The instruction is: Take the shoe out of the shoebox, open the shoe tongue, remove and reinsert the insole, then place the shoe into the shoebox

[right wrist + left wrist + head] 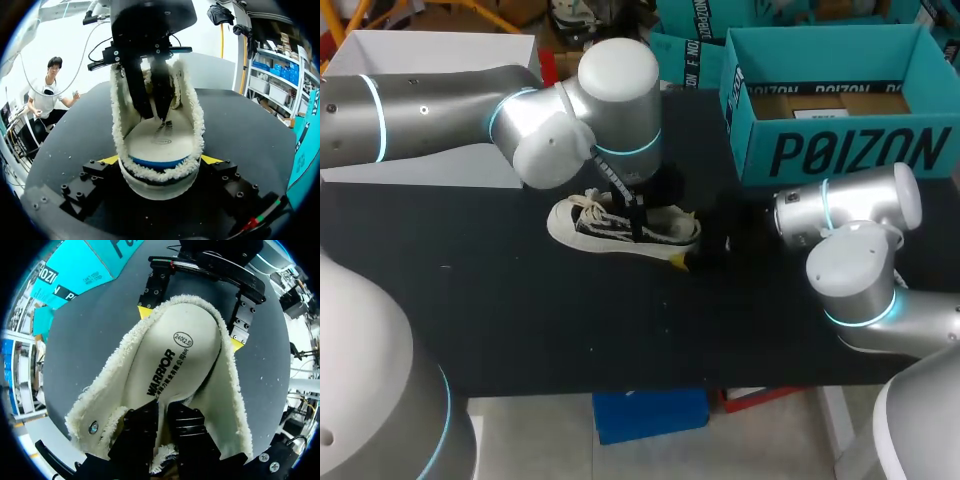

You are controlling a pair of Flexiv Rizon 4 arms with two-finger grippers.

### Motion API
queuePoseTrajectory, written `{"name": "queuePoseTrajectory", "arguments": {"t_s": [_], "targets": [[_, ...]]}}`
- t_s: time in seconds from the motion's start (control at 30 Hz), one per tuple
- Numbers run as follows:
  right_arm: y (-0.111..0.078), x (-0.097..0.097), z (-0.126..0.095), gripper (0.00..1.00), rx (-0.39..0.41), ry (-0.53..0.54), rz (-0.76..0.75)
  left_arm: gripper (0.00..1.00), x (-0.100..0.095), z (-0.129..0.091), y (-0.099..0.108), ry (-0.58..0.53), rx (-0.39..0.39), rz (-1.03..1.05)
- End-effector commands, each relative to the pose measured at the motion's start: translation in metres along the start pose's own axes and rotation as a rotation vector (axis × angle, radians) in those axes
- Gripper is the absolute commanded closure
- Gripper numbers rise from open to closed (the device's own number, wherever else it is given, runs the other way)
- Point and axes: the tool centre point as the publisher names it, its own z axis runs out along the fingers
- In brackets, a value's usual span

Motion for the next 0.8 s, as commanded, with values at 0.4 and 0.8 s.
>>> {"name": "queuePoseTrajectory", "arguments": {"t_s": [0.4, 0.8], "targets": [[-0.003, 0.006, 0.006, 1.00, 0.003, 0.000, 0.000, 1.00, 0.018, 0.094, -0.022, 0.384, -0.049, 0.456], [-0.003, 0.006, 0.006, 1.00, 0.003, 0.000, 0.000, 1.00, 0.049, 0.022, -0.026, 0.433, 0.003, 0.453]]}}
